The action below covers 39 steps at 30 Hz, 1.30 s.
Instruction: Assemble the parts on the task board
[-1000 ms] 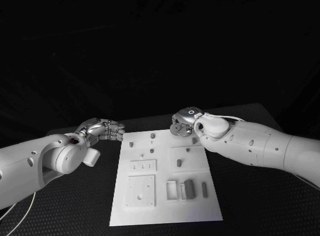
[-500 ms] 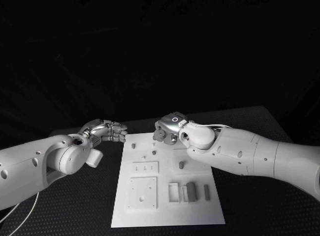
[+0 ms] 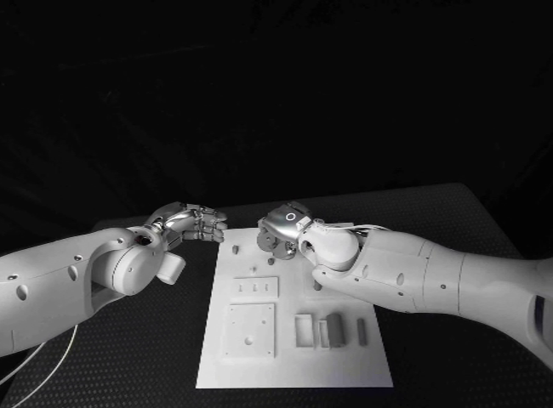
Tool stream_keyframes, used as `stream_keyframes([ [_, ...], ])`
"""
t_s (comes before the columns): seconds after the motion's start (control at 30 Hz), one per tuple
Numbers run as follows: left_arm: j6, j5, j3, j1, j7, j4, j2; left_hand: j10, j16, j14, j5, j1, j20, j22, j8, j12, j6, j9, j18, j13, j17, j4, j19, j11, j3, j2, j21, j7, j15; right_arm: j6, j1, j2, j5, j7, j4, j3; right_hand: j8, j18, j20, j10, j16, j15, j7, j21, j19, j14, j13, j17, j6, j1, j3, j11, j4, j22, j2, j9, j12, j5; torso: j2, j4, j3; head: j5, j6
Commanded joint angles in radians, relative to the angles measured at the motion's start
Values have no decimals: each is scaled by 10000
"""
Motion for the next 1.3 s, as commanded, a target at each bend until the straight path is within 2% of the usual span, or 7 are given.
stream_keyframes([
  [0.03, 40, -32, 6, 4, 123, 0, 30, -19, -36, 35, -39, -56, 44, 16, -51, -49, -50, 12, 172, 11, 17, 5, -11, 26, -33, -28, -58, 35, 47, -74, 0, 92, -258, -46, -90, -1, 15, 441, 1, 31, 2, -2, 240, 50, 62, 78, -11, -12, 1660, -50, 82, -8, 2, 130, -81, 10, -13, -9, -2, 556, 14, 41, -23],
  [0.37, 58, -32, 6, 4, 121, -9, 67, -20, -46, 37, -39, -58, 45, 19, -53, -55, -53, 16, 172, 15, 26, 6, -13, 27, -34, -27, -63, 36, 48, 24, -2, 335, -252, 63, -339, -13, 6, 441, -4, 39, -4, -3, 241, 45, 69, 80, -20, -24, 1656, -62, 90, -8, 5, 128, -87, 10, -20, -11, -2, 557, 20, 39, -11],
  [0.57, 75, -32, 6, 4, 130, -48, 122, -19, -51, 38, -39, -59, 45, 22, -54, -57, -54, 18, 172, 18, 31, 5, -13, 27, -35, -27, -66, 36, 48, 28, -51, 488, -252, 112, -611, -189, 0, 441, -6, 42, -7, -4, 242, 41, 73, 83, -24, -27, 1653, -66, 95, -7, 3, 127, -95, 10, -24, -11, -12, 564, 23, 40, -31],
  [0.63, 81, -32, 6, 3, 130, -58, 125, -19, -53, 38, -39, -59, 45, 22, -55, -58, -54, 18, 172, 19, 32, 6, -13, 27, -34, -26, -67, 36, 49, 35, -80, 523, -252, 117, -657, -214, -1, 441, -7, 43, -7, -4, 242, 40, 74, 89, -26, -19, 1652, -67, 96, -7, 3, 127, -98, 10, -25, -11, -8, 566, 22, 68, -50],
  [1.13, 183, -32, 5, -2, 73, -84, 138, -21, -58, 37, -40, -64, 47, 24, -57, -62, -56, 20, 171, 21, 36, 7, -14, 29, -38, -29, -69, 38, 49, 40, -112, 648, -255, 182, -913, -234, -18, 441, -17, 54, -17, -5, 244, 29, 87, 98, -39, -31, 1647, -74, 114, -6, -1, 124, -114, 12, -36, -12, -6, 546, 20, 151, -74],
  [1.3, 192, -32, 5, -3, 79, -97, 144, -22, -62, 36, -40, -67, 47, 25, -58, -64, -57, 21, 171, 22, 38, 8, -15, 29, -39, -30, -71, 38, 50, 91, -119, 687, -240, 226, -983, -283, -22, 441, -19, 57, -19, -4, 245, 25, 89, 99, -42, -35, 1644, -73, 119, -6, -4, 123, -120, 12, -38, -12, -8, 545, 24, 155, -76],
])
